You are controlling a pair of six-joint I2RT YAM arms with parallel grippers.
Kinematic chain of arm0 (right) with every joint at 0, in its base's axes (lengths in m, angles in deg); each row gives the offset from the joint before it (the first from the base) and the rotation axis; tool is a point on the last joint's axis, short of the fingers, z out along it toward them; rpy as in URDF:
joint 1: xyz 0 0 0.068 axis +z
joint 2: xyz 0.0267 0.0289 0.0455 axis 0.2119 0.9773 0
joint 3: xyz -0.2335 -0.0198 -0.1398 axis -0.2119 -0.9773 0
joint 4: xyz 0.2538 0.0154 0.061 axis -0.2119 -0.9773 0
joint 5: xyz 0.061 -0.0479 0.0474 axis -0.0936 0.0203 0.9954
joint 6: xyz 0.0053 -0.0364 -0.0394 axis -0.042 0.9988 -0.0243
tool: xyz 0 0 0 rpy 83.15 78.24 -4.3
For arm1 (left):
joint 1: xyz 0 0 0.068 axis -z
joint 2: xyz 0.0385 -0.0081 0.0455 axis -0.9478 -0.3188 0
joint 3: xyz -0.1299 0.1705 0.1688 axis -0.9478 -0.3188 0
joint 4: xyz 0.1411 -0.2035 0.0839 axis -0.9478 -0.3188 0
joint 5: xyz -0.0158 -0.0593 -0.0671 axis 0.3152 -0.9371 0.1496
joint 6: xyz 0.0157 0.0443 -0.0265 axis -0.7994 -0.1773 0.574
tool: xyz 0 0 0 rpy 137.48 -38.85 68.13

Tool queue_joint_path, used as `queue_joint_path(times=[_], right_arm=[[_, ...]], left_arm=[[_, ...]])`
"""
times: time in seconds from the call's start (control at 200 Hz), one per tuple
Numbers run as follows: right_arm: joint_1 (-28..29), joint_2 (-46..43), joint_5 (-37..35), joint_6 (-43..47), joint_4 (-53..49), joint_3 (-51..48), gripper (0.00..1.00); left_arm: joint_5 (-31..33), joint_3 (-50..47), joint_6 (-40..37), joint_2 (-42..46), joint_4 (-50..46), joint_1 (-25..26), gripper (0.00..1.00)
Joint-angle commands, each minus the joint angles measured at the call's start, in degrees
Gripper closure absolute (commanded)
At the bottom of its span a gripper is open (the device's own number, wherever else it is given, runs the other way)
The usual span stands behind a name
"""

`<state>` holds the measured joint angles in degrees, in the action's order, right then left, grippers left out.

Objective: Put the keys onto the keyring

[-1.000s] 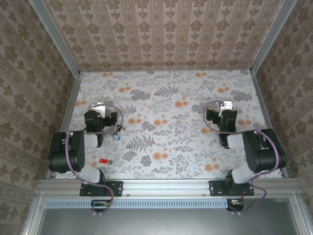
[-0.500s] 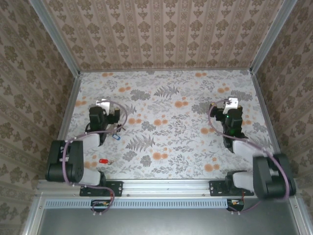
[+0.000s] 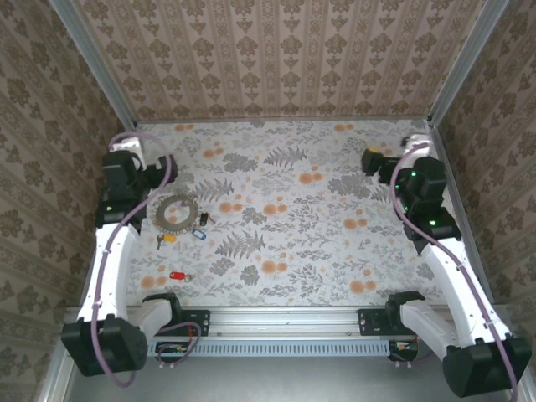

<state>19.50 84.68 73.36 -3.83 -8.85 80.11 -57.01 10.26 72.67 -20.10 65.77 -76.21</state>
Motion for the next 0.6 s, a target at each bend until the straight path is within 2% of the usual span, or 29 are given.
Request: queue_joint_path(times=[0.0,0.11,0.26,0.38,0.535,0.6], right_arm=[[11.86,3.36,7.32,8.65,-5.20,-2.39,0.00],[26.24,8.79,9.48,18.25,0.28,-5.20,0.00],[39.43,20.99,17.50,30.16,8.92,-4.63,0.00],[46.18,35.51,24.82,31.04,11.20,3.43,0.00],[53.80,53.74,24.21,25.65,17.62,16.73,0.01],[55.37,60.84,24.42,24.16,16.71,23.57,0.08]], left_arm=[[-5.91,-0.68,6.76,-2.11,-21.03,-3.88,0.00],[-9.19,-4.50,9.96,-3.40,-22.58,-7.15,0.00],[-15.85,-7.87,16.14,-7.35,-22.74,-11.59,0.00],[-19.03,-7.51,18.95,-11.47,-25.80,-15.89,0.00],[-19.49,-6.50,18.94,-13.32,-27.02,-17.50,0.00],[-19.30,-6.59,19.78,-12.95,-26.54,-17.79,0.00]])
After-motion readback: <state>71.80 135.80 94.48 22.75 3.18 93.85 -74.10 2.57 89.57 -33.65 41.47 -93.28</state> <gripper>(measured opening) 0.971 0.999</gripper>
